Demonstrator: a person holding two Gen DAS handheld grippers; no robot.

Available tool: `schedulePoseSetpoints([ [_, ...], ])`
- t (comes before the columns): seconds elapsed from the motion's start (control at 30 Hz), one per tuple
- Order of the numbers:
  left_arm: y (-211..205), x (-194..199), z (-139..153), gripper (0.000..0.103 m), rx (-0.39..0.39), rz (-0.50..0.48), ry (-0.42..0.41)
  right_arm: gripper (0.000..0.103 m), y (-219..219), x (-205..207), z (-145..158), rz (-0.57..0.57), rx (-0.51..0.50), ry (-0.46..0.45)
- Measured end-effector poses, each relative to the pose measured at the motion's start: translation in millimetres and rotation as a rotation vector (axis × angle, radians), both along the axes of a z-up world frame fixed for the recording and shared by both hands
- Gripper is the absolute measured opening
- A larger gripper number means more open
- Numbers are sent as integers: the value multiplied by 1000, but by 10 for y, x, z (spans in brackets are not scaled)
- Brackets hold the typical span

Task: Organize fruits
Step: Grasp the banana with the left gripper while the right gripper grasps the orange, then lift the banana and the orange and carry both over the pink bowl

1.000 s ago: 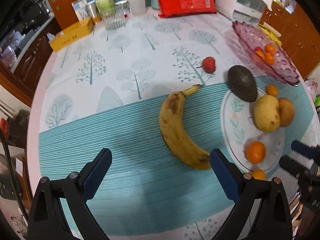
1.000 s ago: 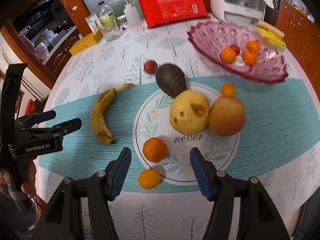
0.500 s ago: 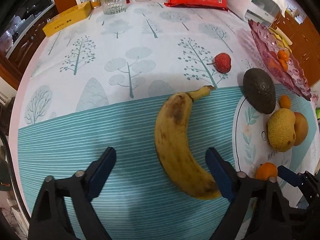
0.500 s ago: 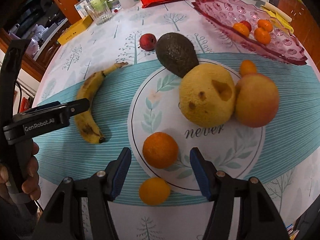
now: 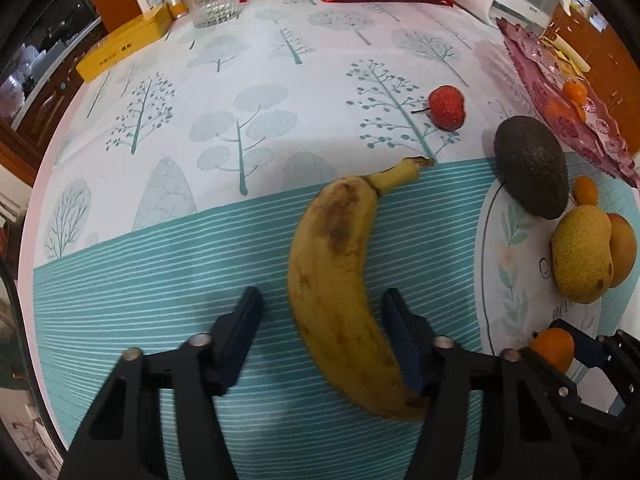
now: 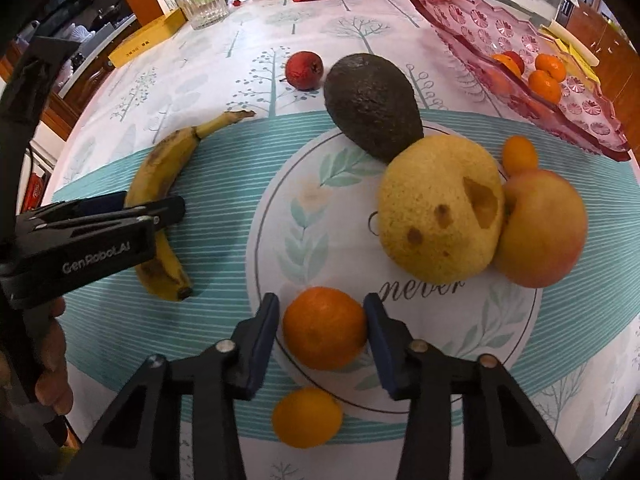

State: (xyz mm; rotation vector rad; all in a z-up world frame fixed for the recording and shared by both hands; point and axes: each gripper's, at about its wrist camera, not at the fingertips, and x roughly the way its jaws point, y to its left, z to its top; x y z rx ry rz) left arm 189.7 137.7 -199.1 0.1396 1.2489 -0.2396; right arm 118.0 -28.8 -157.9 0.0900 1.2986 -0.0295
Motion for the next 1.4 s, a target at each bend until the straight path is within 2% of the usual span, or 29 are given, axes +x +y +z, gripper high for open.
schedulePoseSetpoints([
  [0.07, -43, -26, 19, 44, 4, -21, -8, 40, 3, 11, -1, 5, -6, -3],
  [0.13, -80, -43, 23, 43, 20, -26, -20, 40, 19, 21, -5, 13, -19, -7],
  [0.23, -51, -32, 22, 42, -3, -21, -10, 39, 23, 31, -8, 20, -24, -9],
  [0.43, 41, -56, 62, 34, -11, -19, -4, 39, 31, 5, 12, 27, -5, -7],
  [0.9, 176, -411, 322, 33, -37, -14, -50, 39, 108, -213, 342, 47, 3, -90],
  [1.17, 182, -611, 697, 33, -75, -26, -116, 38, 15, -399, 629, 20, 13, -152],
  [1.4, 39, -735, 1284, 33, -160, -40, -195, 38, -229, -551, 1047, -20, 9, -216],
])
